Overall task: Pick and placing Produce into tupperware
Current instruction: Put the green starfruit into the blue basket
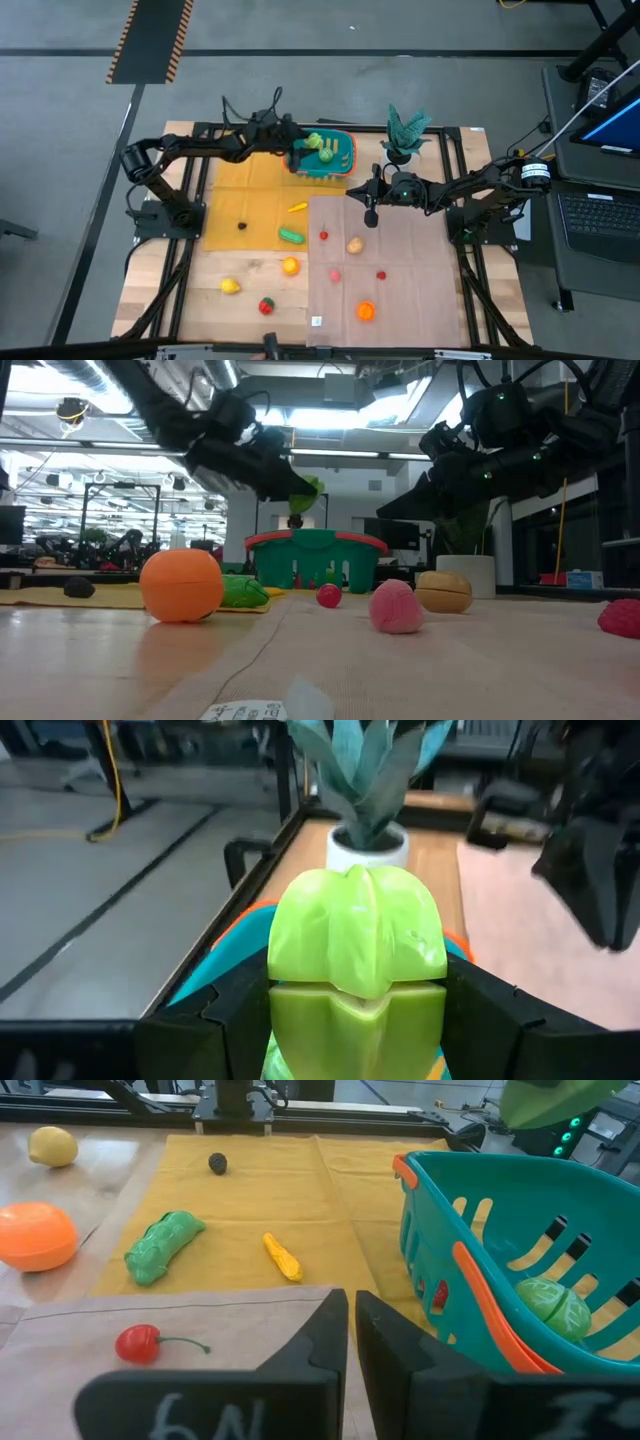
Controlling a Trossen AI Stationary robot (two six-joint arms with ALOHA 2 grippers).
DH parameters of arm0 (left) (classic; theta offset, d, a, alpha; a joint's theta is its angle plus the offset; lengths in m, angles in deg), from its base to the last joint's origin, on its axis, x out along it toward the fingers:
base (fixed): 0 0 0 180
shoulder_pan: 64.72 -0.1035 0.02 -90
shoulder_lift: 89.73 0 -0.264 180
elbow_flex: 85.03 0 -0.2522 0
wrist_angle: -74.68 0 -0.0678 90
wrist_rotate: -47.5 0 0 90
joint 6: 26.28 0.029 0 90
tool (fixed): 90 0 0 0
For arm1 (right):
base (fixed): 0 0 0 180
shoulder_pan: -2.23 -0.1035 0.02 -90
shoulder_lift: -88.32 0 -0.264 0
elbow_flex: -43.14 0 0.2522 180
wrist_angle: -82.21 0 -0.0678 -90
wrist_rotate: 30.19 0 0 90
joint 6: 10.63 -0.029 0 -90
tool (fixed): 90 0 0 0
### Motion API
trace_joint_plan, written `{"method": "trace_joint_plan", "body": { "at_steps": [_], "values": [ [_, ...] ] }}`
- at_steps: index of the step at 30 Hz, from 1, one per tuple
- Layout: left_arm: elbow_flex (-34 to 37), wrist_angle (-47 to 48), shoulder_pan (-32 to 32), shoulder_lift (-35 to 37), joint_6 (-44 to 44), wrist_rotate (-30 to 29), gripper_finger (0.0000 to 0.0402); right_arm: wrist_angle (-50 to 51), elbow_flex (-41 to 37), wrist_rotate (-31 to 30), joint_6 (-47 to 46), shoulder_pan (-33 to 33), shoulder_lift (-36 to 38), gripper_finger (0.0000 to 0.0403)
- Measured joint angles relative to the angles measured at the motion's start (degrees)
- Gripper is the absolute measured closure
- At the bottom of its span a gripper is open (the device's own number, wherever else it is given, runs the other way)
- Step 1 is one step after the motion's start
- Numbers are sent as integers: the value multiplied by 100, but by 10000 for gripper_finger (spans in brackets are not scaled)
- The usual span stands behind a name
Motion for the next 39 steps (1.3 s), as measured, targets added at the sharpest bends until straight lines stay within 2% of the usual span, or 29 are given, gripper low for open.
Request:
{"method": "trace_joint_plan", "body": {
  "at_steps": [7,14,21,32,39],
  "values": [
    [-1198,2447,0,0,656,-61,183,0,0,-1,-2,-1,0,375],
    [-1892,3875,0,0,1105,-331,183,0,0,1,-2,0,0,375],
    [-2077,4328,-43,0,1399,-334,183,0,0,1,-2,0,0,375],
    [-2096,4337,-135,-12,1391,-304,183,-2,0,1,-2,2,0,375],
    [-2096,4065,-101,-499,1461,-123,183,-3,0,0,-2,1,0,375]
  ]
}}
